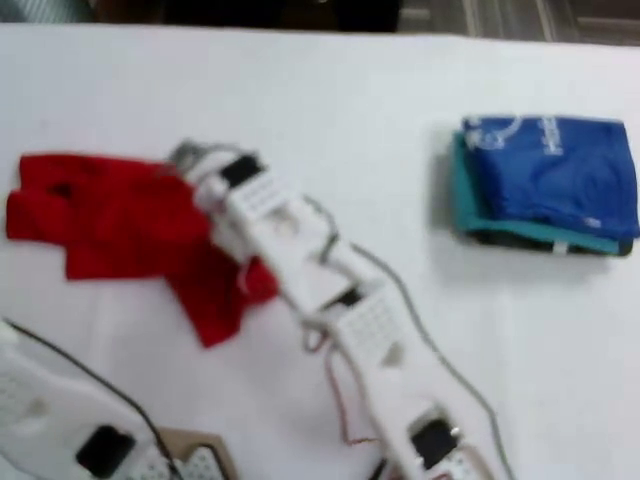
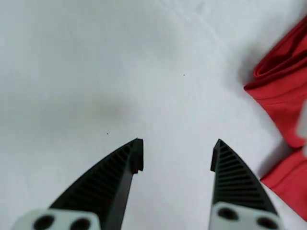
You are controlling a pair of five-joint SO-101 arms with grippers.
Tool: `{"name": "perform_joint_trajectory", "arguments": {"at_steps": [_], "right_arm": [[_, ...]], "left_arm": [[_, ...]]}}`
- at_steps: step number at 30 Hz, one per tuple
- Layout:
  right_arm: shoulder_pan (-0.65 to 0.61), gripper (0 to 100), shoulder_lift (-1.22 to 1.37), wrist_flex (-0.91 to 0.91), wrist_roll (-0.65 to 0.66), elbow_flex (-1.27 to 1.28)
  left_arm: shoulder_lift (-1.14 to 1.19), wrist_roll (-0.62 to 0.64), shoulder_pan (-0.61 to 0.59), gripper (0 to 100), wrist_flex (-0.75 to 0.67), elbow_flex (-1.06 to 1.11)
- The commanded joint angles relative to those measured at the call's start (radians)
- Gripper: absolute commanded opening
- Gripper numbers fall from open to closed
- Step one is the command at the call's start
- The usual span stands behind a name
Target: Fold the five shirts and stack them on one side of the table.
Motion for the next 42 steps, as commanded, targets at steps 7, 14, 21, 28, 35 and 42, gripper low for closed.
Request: {"name": "perform_joint_trajectory", "arguments": {"at_steps": [7, 14, 21, 28, 35, 42], "right_arm": [[0.275, 2.0, -0.182, 0.159, 0.110, -0.295], [0.427, 2.5, -0.176, 0.154, 0.244, -0.301], [0.463, 26.8, -0.197, 0.160, 0.153, -0.308], [0.294, 21.7, -0.300, 0.166, 0.114, -0.298], [0.010, 18.7, -0.312, 0.165, 0.066, 0.008], [-0.139, 25.5, -0.306, 0.039, 0.005, 0.195]], "left_arm": [[-0.008, 0.005, 0.018, 25, -0.002, -0.038], [-0.008, 0.006, 0.035, 25, -0.002, -0.036], [-0.009, 0.006, 0.031, 25, 0.005, -0.036], [-0.009, 0.005, 0.026, 25, 0.005, -0.036], [-0.009, 0.005, 0.026, 25, 0.002, -0.036], [-0.009, 0.005, 0.021, 25, -0.003, -0.042]]}}
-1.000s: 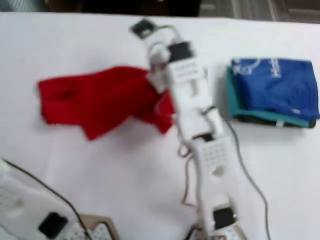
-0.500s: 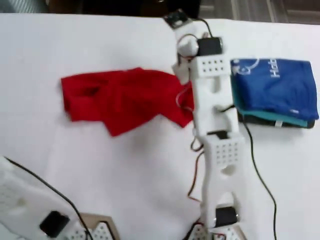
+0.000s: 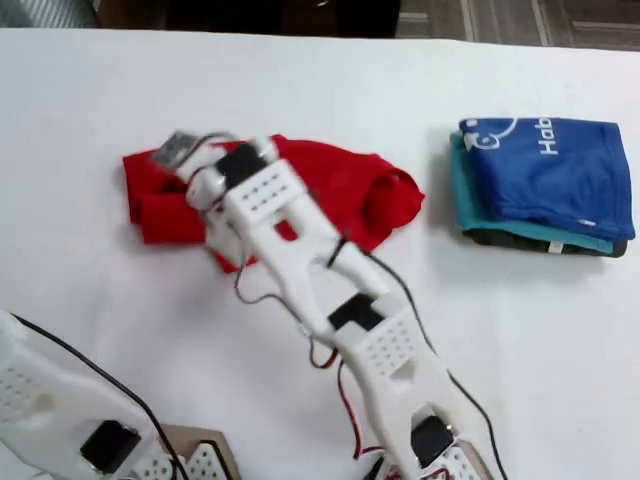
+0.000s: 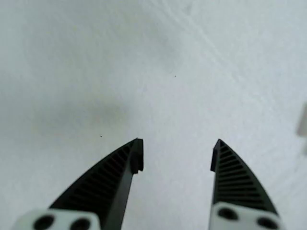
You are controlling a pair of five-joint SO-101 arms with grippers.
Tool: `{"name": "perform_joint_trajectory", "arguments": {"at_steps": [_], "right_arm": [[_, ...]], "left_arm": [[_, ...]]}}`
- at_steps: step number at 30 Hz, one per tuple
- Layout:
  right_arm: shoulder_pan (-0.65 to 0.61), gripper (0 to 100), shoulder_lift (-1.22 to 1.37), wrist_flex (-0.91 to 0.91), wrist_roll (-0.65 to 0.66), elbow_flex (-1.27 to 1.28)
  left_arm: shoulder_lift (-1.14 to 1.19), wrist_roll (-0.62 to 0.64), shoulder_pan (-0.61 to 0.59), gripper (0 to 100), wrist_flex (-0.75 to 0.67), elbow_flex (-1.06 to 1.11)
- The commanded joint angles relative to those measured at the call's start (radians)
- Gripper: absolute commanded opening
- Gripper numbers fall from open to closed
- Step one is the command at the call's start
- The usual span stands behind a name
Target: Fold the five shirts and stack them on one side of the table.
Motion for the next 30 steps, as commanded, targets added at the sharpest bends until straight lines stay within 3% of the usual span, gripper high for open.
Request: {"name": "perform_joint_trajectory", "arguments": {"at_steps": [1, 7, 21, 30], "right_arm": [[-0.048, 25.5, -0.058, -0.073, -0.011, 0.032], [-0.111, 25.5, 0.021, -0.097, -0.011, 0.041], [-0.097, 24.7, 0.156, -0.203, -0.009, 0.041], [-0.007, 2.0, 0.206, -0.202, -0.008, 0.041]], "left_arm": [[-0.009, 0.005, 0.000, 25, -0.003, -0.042], [-0.008, 0.005, -0.005, 25, -0.029, -0.036], [-0.008, 0.005, -0.006, 25, -0.025, -0.035], [-0.008, 0.005, -0.006, 25, -0.025, -0.035]]}}
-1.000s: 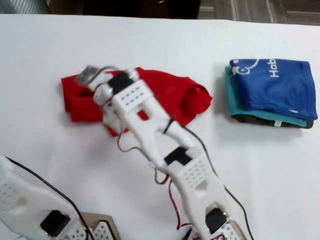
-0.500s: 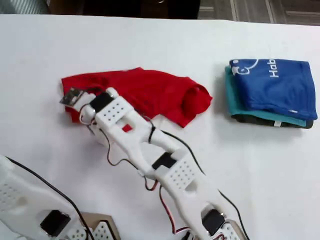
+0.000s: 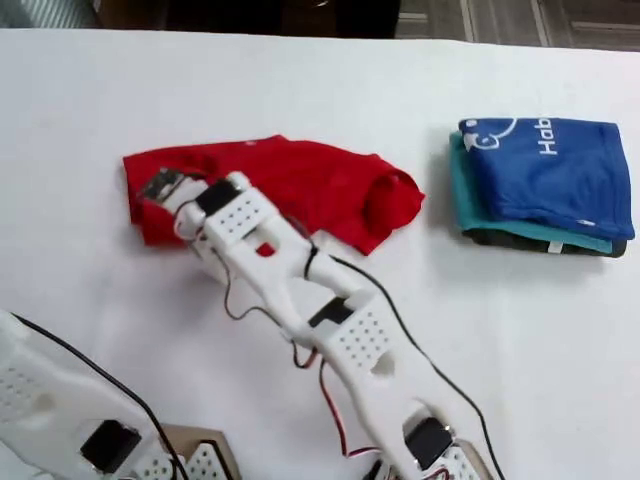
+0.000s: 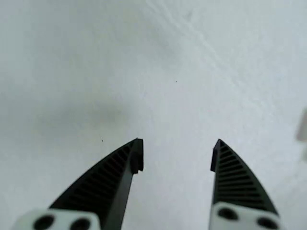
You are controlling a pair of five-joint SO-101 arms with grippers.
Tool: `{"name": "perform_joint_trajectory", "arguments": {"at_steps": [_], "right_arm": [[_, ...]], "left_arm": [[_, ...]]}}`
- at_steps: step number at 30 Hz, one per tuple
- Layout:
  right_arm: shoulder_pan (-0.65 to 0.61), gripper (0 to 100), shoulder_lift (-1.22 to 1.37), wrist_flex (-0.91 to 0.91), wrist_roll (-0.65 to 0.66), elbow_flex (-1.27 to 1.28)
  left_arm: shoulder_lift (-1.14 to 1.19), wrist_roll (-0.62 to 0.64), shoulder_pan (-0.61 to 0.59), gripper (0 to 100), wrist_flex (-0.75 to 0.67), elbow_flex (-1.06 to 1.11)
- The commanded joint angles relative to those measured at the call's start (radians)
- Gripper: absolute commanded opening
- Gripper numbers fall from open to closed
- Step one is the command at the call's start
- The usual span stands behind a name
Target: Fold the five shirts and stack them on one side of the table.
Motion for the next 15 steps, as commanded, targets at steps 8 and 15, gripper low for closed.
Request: {"name": "perform_joint_trajectory", "arguments": {"at_steps": [8, 15], "right_arm": [[0.116, 2.0, -0.119, 0.044, -0.003, 0.008], [0.220, 2.0, -0.418, 0.156, 0.092, 0.015]], "left_arm": [[-0.008, 0.005, -0.005, 25, -0.003, -0.035], [-0.008, 0.005, -0.003, 25, -0.003, -0.035]]}}
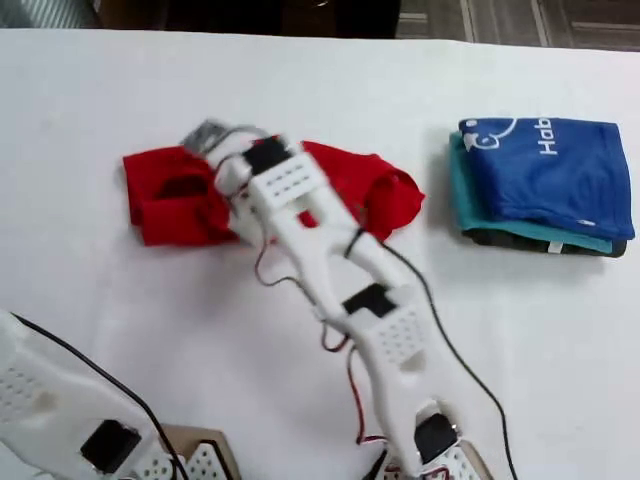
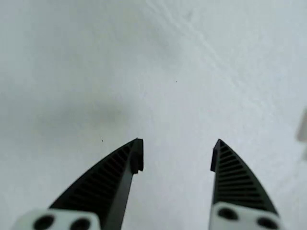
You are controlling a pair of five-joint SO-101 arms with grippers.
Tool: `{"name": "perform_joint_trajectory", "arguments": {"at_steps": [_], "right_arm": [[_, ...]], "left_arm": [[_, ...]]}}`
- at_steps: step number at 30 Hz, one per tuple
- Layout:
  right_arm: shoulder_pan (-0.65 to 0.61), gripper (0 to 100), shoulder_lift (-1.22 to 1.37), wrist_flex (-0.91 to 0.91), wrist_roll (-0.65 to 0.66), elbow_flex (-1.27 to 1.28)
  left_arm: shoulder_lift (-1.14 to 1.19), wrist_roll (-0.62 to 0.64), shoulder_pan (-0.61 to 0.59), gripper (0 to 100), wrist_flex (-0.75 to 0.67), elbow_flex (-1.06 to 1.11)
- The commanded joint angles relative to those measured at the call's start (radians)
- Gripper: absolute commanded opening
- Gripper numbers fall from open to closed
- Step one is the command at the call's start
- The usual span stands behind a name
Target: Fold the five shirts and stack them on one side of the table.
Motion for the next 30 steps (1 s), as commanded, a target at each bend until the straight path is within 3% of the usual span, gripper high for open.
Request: {"name": "perform_joint_trajectory", "arguments": {"at_steps": [1, 7, 16, 24, 30], "right_arm": [[0.081, 2.0, -0.229, 0.056, 0.051, -0.003], [0.285, 2.0, -0.437, 0.148, 0.055, -0.002], [0.608, 2.0, -0.740, 0.153, 0.199, 0.279], [0.691, 2.0, -1.018, 0.010, 0.250, 0.683], [0.687, 2.0, -1.145, -0.160, 0.247, 0.930]], "left_arm": [[-0.008, 0.005, -0.002, 25, -0.003, -0.033], [-0.008, -0.005, 0.023, 25, 0.003, -0.022], [-0.009, -0.213, 0.203, 25, 0.091, 0.073], [-0.017, -0.229, 0.419, 25, 0.252, 0.051], [-0.018, -0.420, 0.609, 25, 0.430, 0.010]]}}
